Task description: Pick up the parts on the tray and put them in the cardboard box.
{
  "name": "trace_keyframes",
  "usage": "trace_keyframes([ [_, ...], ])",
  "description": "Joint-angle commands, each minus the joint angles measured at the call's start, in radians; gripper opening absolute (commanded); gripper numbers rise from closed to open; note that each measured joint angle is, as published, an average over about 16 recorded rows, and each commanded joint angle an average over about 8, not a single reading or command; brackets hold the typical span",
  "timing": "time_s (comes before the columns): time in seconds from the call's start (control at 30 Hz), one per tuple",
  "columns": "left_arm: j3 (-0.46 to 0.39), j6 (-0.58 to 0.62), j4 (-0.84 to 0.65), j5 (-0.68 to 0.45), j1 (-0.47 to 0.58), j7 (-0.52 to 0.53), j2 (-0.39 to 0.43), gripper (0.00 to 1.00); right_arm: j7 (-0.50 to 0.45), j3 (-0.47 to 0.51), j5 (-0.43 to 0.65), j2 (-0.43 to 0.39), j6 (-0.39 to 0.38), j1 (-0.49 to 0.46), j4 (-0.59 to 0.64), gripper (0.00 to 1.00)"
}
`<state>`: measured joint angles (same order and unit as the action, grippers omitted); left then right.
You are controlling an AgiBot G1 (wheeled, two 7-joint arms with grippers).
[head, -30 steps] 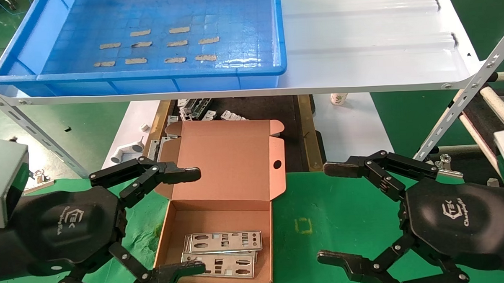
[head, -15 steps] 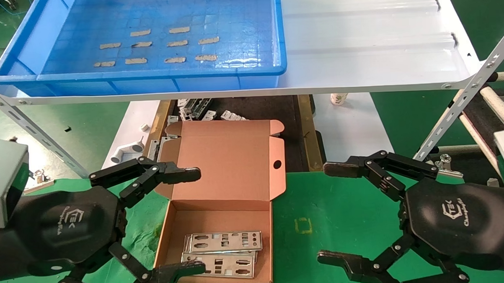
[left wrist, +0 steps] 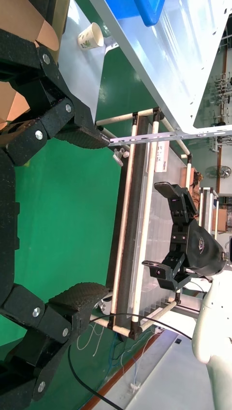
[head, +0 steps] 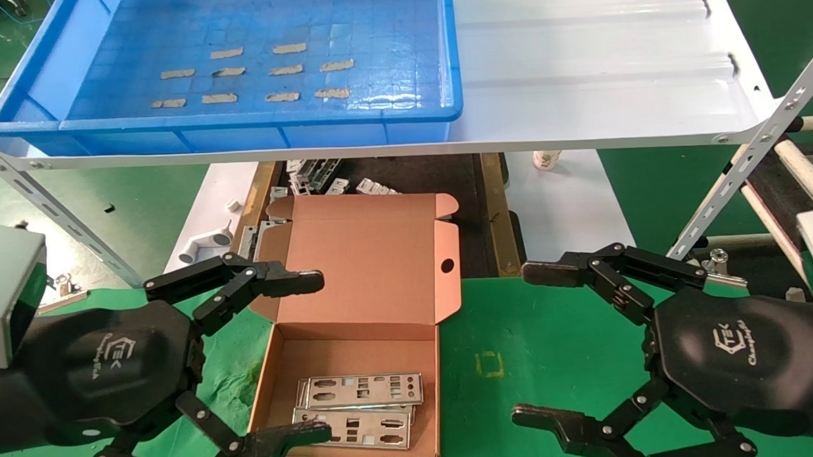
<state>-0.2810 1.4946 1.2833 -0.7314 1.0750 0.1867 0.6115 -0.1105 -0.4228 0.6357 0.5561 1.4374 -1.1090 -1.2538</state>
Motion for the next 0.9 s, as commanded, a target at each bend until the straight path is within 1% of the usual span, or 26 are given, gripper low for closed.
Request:
trace_keyframes([
  [0.03, 0.000, 0.000, 0.000, 0.000, 0.000, 0.000, 0.000, 1.00, 0.000, 0.000, 0.000, 0.000, 0.000, 0.000, 0.000, 1.00],
  [0.9, 0.000, 0.000, 0.000, 0.000, 0.000, 0.000, 0.000, 1.00, 0.000, 0.000, 0.000, 0.000, 0.000, 0.000, 0.000, 1.00],
])
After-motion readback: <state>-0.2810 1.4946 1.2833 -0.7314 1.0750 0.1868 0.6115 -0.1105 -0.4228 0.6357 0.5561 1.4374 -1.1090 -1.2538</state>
